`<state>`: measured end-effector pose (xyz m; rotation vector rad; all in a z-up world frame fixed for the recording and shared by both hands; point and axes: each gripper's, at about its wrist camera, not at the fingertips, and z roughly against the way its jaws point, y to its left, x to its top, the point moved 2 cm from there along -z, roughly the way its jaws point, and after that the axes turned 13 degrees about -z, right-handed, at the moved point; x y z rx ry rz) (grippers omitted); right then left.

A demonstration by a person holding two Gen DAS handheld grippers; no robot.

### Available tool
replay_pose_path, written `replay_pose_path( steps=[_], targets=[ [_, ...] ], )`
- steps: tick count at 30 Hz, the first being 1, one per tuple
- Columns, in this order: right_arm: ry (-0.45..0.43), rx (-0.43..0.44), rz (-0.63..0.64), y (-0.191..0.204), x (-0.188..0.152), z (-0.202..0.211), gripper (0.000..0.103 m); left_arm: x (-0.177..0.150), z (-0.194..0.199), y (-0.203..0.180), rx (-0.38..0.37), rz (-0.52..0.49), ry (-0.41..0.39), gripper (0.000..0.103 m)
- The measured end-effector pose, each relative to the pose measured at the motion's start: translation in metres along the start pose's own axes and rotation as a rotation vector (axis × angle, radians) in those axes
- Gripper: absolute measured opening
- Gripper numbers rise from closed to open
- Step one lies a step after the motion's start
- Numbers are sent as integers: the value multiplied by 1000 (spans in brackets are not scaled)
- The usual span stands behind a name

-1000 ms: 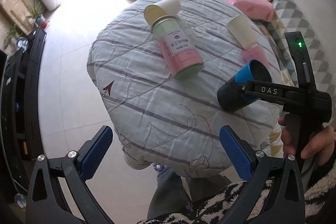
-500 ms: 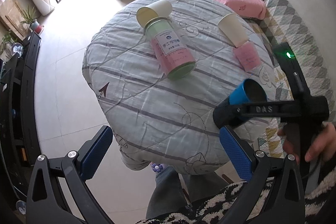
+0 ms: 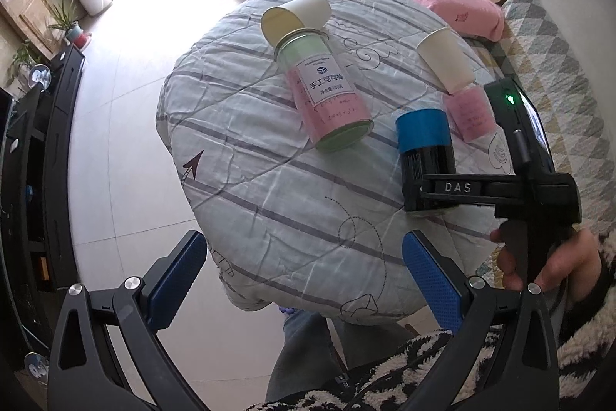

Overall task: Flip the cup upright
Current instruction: 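Lower the can onto the table, open the right tool and withdraw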

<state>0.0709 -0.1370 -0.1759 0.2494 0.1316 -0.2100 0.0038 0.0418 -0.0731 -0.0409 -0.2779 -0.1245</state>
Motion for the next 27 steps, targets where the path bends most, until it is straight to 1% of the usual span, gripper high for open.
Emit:
replay_pose_path(
  steps=[3, 5, 7, 10, 13, 16, 17, 18, 21, 24, 27],
  targets=[
    [42, 45, -67, -7, -4, -2, 70, 3, 1, -2, -4, -5, -5, 103],
    [62, 54, -92, -9, -8, -2, 70, 5, 2, -3, -5, -9, -11, 103],
    [59, 32, -79, -9, -16, -1, 70, 6, 4, -4, -9, -15, -17, 103],
    [60, 23, -77, -12, -25, -2, 70, 7, 5, -6, -19, -23, -25, 103],
    [56, 1, -66, -7, -29, -14, 71, 7, 4, -9, -29, -35, -32, 103],
    [15, -13, -31, 1, -35, -10, 72, 7, 4, -14, -33, -48, -33, 103],
    [5, -8, -26, 4, -36, -7, 75, 7, 5, -16, -35, -54, -35, 103],
    [-18, 8, -17, 6, -37, -1, 79, 7, 6, -18, -38, -58, -38, 103],
    [-73, 17, 8, 12, -38, 16, 80, 6, 8, -21, -43, -63, -45, 103],
    [-97, 34, 24, 15, -41, 26, 80, 5, 10, -25, -53, -69, -52, 103],
    [-149, 33, 32, 8, -42, 43, 80, 2, 14, -29, -66, -75, -66, 103]
  ],
)
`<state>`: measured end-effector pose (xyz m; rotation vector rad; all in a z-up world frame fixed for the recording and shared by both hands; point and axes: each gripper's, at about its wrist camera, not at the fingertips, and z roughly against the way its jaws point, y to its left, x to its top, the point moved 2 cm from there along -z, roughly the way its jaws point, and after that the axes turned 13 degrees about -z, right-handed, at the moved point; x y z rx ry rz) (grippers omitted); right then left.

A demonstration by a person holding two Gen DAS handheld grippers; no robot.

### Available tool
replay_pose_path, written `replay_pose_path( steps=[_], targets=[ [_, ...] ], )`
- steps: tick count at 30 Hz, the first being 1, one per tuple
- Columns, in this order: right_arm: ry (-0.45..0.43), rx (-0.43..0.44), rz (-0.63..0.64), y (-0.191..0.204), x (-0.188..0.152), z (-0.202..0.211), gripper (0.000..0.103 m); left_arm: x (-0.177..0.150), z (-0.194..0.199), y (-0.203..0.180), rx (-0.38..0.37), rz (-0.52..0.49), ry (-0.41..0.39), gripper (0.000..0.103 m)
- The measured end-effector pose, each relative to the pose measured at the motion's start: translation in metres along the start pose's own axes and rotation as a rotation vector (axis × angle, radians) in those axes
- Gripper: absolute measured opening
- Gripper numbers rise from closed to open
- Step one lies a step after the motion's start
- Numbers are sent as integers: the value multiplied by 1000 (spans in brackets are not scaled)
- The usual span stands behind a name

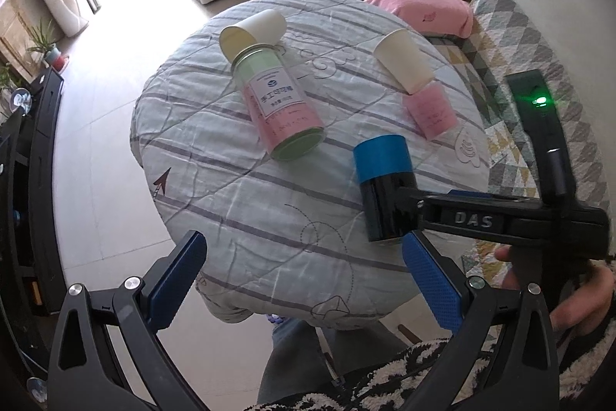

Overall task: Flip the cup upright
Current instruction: 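Lower the can onto the table, open the right tool and withdraw, then move the left tool toward the standing blue-and-black can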

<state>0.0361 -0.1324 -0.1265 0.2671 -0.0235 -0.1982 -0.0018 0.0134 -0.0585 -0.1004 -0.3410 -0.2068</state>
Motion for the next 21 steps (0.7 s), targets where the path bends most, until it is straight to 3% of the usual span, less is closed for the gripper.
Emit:
replay_pose_path(
  steps=[10, 21],
  targets=[
    [-258, -61, 21, -35, -18, 84, 80, -9, 10, -21, -53, -48, -43, 103],
    [-387, -63, 114, -61, -41, 121, 80, -14, 14, -41, -13, 33, -69, 103]
  ],
)
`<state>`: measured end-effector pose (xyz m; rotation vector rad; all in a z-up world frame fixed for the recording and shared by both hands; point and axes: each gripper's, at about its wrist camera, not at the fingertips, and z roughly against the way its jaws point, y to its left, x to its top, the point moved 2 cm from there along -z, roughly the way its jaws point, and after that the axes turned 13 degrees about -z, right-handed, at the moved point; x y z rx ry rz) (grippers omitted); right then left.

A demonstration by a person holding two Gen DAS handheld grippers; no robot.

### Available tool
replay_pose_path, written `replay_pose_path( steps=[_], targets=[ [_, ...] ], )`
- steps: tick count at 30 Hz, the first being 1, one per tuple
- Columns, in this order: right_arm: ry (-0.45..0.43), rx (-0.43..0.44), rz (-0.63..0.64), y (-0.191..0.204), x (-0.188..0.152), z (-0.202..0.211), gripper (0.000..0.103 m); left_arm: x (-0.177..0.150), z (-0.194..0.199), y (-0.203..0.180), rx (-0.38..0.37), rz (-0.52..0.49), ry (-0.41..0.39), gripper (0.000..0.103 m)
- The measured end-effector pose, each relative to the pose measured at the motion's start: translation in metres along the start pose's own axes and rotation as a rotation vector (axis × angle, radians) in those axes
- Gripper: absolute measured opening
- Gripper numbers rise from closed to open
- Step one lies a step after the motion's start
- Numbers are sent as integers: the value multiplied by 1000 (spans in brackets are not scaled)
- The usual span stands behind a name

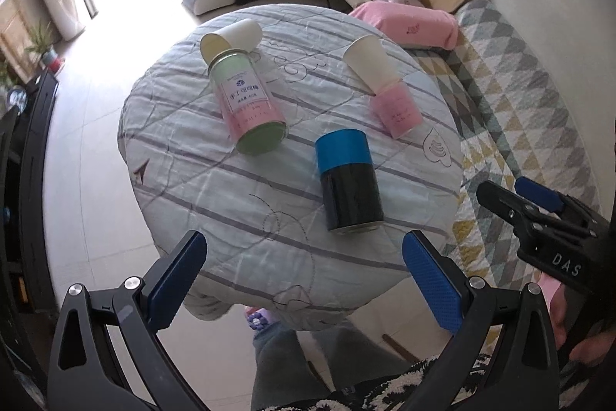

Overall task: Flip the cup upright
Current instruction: 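Move the left tool toward the standing blue-and-black can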

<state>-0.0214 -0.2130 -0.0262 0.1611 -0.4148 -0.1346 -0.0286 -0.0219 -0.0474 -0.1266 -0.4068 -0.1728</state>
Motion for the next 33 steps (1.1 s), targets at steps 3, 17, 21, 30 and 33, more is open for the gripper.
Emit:
replay_pose_path(
  steps=[3, 17, 21, 30, 33],
  targets=[
    [10, 1, 32, -10, 5, -3, 80, 0, -3, -10, 18, 23, 3, 103],
    [33, 28, 66, -47, 22, 3, 80, 22, -43, -42, 45, 64, 66, 103],
    [44, 24, 68, -54, 25, -3, 80, 35, -70, -45, 55, 47, 97, 103],
    [73, 26, 15, -63, 33, -32, 80, 45, -117, -42, 60, 47, 138, 103],
    [78, 21, 15, -65, 36, -43, 80, 45, -133, -40, 54, 53, 155, 103]
  ],
)
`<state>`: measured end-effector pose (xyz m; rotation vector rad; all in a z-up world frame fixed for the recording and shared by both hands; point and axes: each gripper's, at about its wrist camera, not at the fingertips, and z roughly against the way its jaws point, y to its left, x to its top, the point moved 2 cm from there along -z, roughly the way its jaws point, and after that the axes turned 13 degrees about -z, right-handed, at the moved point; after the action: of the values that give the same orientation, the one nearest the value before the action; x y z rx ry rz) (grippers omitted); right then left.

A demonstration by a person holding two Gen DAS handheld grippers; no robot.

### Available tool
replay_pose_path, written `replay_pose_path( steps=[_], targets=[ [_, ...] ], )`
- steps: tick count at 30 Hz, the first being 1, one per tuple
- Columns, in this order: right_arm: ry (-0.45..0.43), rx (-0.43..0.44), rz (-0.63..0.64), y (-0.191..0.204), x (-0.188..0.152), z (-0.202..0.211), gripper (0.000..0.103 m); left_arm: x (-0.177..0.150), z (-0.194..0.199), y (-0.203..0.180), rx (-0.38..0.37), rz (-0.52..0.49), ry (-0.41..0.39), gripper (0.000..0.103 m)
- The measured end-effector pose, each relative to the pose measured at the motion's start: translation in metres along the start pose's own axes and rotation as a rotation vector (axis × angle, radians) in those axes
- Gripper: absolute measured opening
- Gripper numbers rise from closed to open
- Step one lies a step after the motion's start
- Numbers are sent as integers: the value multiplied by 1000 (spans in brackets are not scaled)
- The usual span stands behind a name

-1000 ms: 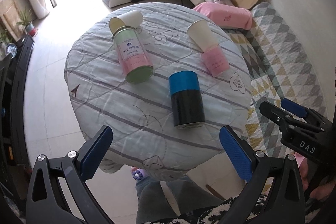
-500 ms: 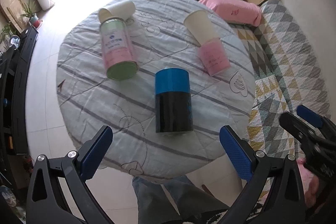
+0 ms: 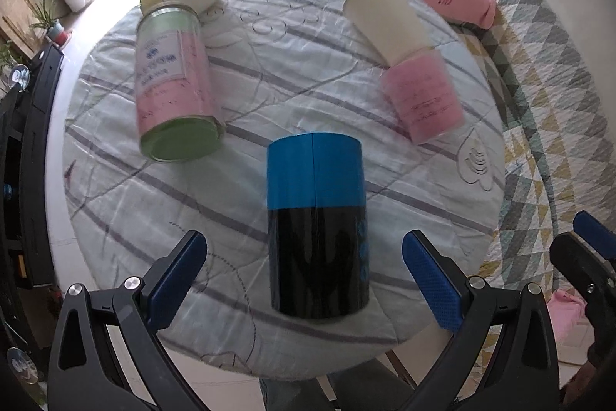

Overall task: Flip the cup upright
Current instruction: 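Move the left tool toward the standing blue-and-black can, then grasp the blue-and-black can with the left tool and lift it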

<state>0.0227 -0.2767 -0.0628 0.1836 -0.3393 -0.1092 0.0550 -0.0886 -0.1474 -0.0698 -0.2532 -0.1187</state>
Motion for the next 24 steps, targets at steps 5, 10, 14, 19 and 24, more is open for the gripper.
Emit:
replay_pose_path(
  steps=[5, 10, 14, 19, 24],
  targets=[
    [22, -7, 5, -3, 6, -21, 80, 1, -19, 1, -5, 5, 13, 103],
    [52, -7, 14, -2, 10, -43, 80, 1, -29, 1, -1, 15, 12, 87],
    [59, 3, 22, 1, 12, -48, 80, 0, -36, 3, -60, 52, 18, 70],
    [69, 8, 22, 1, 13, -49, 80, 0, -22, -4, -38, 26, -9, 68],
    [51, 20, 14, 1, 18, -42, 80, 12, -2, -4, -28, 4, -73, 68]
  ],
)
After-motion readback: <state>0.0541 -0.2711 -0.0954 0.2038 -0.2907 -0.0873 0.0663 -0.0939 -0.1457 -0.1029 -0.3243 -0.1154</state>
